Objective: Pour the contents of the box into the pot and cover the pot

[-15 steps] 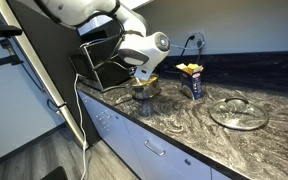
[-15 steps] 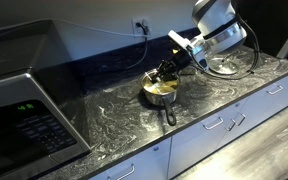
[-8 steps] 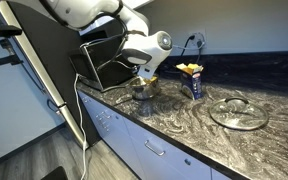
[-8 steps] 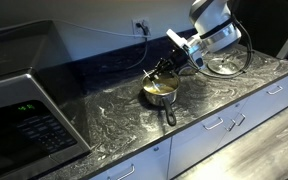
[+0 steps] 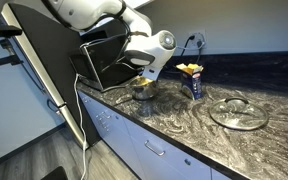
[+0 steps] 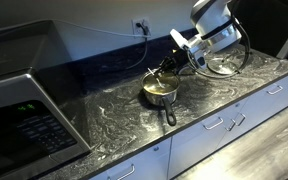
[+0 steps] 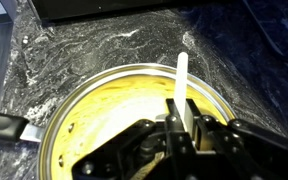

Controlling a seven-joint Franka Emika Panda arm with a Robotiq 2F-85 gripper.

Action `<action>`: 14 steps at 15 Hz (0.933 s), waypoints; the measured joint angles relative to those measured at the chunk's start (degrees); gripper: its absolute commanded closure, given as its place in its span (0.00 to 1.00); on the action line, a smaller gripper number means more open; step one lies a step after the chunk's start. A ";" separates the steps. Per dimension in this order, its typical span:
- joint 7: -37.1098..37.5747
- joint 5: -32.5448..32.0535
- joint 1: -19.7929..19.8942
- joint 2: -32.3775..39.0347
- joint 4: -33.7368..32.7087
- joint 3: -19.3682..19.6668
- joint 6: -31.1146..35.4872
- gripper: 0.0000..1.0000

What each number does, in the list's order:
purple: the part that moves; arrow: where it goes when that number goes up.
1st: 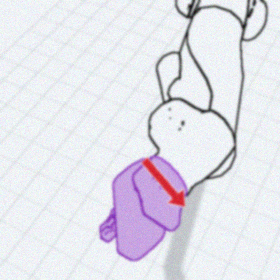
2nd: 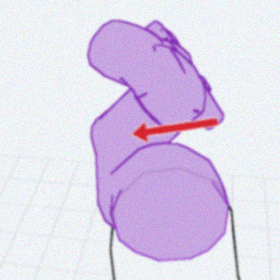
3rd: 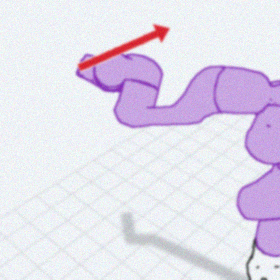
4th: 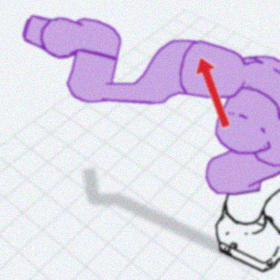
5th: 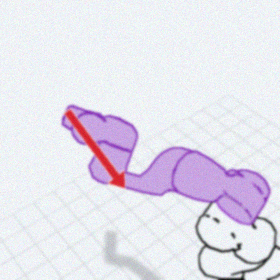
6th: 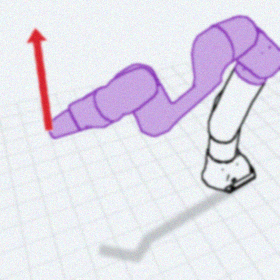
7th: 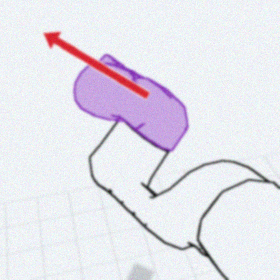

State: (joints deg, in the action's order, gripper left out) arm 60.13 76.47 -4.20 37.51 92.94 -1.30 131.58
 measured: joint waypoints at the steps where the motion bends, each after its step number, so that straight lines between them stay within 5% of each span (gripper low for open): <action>1: 1.05 -0.56 -0.01 -0.01 0.07 0.15 0.00 0.97; 7: 9.49 -6.77 -0.04 -0.25 0.82 0.44 -1.14 0.97; 14: 10.07 -6.31 1.09 -0.68 -0.05 -0.08 -11.01 0.97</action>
State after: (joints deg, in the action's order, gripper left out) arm 70.20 70.17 -3.11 36.83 92.89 -1.38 120.57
